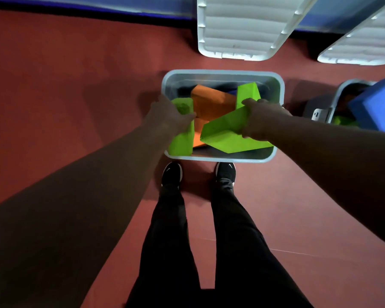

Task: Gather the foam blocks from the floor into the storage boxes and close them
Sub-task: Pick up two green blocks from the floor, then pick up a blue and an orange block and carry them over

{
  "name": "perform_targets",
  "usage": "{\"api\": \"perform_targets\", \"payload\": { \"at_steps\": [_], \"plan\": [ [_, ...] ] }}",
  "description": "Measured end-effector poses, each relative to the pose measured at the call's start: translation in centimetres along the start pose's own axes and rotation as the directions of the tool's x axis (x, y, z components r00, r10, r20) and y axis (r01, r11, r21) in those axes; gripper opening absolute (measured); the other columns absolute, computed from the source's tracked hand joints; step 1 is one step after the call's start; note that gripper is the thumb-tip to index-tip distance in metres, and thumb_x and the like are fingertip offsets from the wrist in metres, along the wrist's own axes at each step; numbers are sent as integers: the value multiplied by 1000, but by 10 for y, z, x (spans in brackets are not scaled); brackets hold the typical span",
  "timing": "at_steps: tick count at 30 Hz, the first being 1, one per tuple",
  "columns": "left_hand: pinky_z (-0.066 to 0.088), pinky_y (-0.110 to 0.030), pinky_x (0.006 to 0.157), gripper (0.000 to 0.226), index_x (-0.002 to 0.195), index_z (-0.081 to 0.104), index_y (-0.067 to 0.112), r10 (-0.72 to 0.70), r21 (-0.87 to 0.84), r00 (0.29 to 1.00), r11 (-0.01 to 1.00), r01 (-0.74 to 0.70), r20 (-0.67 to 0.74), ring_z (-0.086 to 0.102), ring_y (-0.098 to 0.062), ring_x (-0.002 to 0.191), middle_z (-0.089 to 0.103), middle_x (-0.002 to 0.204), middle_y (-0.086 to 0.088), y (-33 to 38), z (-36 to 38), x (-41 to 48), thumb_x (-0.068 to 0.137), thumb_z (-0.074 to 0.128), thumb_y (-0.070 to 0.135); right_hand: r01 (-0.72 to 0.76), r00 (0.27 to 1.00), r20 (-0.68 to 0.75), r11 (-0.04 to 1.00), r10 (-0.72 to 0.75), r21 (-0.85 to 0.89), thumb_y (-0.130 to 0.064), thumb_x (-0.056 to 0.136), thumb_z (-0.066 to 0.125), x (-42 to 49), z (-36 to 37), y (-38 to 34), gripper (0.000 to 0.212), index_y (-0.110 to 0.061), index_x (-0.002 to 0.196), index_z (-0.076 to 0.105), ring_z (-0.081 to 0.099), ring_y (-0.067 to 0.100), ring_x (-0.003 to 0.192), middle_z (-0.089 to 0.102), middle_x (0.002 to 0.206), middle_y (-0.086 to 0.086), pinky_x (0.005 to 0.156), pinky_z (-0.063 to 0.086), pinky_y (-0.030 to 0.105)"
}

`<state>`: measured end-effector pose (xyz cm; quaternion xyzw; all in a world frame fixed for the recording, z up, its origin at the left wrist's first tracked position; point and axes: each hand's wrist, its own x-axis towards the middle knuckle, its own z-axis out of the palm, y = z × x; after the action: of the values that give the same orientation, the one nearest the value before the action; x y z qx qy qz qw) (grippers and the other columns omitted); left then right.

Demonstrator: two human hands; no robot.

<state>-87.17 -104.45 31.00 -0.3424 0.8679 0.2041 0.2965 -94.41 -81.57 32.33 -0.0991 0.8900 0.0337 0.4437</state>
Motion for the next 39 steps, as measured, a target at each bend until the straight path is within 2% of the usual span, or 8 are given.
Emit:
{"api": "perform_targets", "payload": {
  "at_steps": [4,7,11,14,19,25,33,39],
  "plan": [
    [46,-21,68,55,127,60,6,89,-46,993,995,-86,81,67,-32,100,67,113,-13,0,22,27,90,66,46,-9,999,-47,988,17,151,-26,86,66,27,20,-10,80,-27,156,29,62,39,110,63,117,14,76,49,37],
    [40,-25,64,22,105,55,11,135,4,975,990,-138,175,56,-26,87,54,91,-5,-1,29,28,91,62,26,-6,999,-34,996,9,94,-31,90,64,33,22,-16,60,-18,145,47,62,40,113,64,124,19,83,53,40],
    [45,-31,71,21,95,58,5,150,48,953,985,-168,263,58,-26,88,62,88,-10,-7,30,24,90,59,26,69,997,18,997,-69,-30,-33,98,53,31,14,-21,26,-12,104,67,62,39,109,67,120,19,88,53,39],
    [56,-34,72,31,94,70,3,174,60,932,977,-203,317,70,-32,88,74,95,-16,-8,20,20,86,58,31,112,994,25,993,-111,-40,-29,102,48,24,1,-22,37,-18,67,42,51,32,85,60,91,13,74,44,35],
    [59,-43,81,48,94,71,5,215,52,918,968,-245,332,73,-38,90,75,96,-18,5,-13,1,72,49,41,84,996,29,995,-82,-54,-32,102,46,-3,-31,-24,31,-9,95,66,63,36,105,66,111,17,83,50,36],
    [59,-36,79,33,102,75,2,328,148,891,910,-388,315,74,-35,95,76,101,-17,58,-102,-41,91,55,26,89,995,-46,995,-87,44,-31,96,57,-74,-112,-24,21,-14,100,68,57,30,82,58,82,5,68,44,30],
    [61,-45,87,28,102,73,6,534,45,845,846,-532,-42,72,-35,99,76,100,-13,125,-316,-159,95,53,24,160,901,-382,975,-207,-152,-29,98,48,-223,-287,-49,28,-10,97,69,60,34,108,67,119,14,83,44,33],
    [63,-41,79,26,94,73,7,437,-174,874,863,-474,-211,77,-29,91,78,93,-11,81,-401,-235,94,53,23,307,800,-469,927,-374,-215,-32,99,55,-305,-366,-109,29,-11,110,73,64,24,96,73,108,8,93,52,36]
  ]
}}
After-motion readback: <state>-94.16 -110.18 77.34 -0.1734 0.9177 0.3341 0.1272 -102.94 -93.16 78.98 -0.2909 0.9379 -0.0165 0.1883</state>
